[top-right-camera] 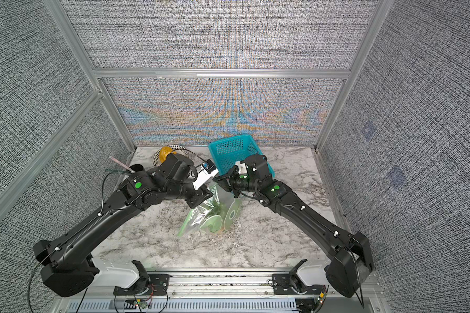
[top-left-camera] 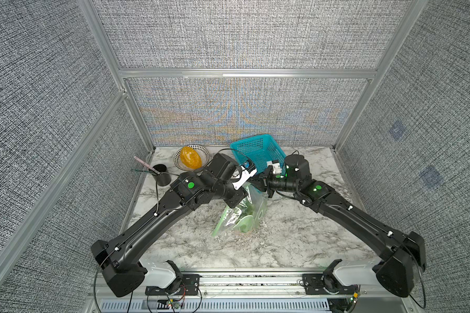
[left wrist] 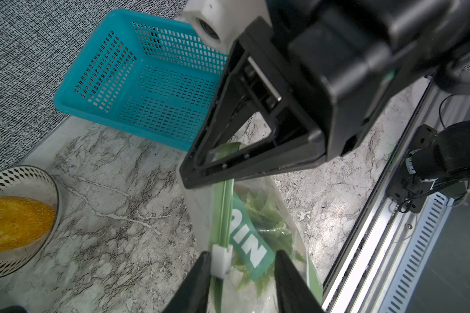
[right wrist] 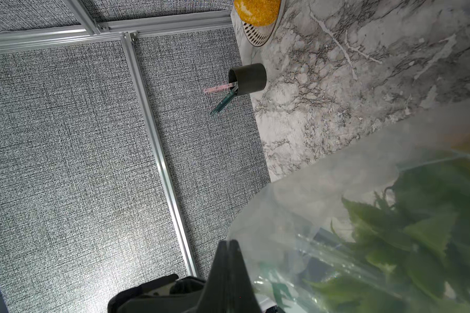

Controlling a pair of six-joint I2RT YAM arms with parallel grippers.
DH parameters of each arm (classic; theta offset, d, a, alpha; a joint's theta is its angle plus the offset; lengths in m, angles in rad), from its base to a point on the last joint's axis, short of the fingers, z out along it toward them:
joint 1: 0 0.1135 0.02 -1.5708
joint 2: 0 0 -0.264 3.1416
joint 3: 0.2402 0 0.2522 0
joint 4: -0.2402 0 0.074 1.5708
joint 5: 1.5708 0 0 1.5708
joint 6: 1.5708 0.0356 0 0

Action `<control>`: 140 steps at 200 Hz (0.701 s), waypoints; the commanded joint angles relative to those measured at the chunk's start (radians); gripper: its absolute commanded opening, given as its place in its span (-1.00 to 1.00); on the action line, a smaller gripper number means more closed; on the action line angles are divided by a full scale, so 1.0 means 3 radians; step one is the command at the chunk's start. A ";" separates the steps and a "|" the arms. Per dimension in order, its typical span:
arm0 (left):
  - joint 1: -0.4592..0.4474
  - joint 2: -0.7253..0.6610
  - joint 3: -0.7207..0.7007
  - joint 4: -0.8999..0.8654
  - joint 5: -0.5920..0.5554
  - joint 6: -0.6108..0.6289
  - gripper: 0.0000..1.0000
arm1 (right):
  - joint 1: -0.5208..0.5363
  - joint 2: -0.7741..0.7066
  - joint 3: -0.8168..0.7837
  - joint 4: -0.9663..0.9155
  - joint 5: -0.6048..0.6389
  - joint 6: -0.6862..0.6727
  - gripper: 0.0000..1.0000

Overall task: Open the zip-top bag and take out the pineapple
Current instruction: Unzip the zipper on the zipper food storage bag.

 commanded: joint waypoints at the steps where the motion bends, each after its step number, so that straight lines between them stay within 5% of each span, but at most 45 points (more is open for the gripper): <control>1: -0.0001 0.0018 0.0008 0.0088 0.0026 0.0060 -0.42 | 0.0004 -0.0006 0.0018 0.0050 0.0021 -0.0003 -1.00; 35: -0.0002 0.0050 0.0009 0.0113 0.0043 0.0029 -0.49 | 0.0001 -0.0014 0.0016 0.0045 0.0022 -0.0003 -0.99; 140: -0.0001 0.0104 0.0085 0.0114 -0.0067 0.0059 -0.85 | -0.0100 -0.0011 0.0177 -0.0271 -0.0089 -0.0345 -0.27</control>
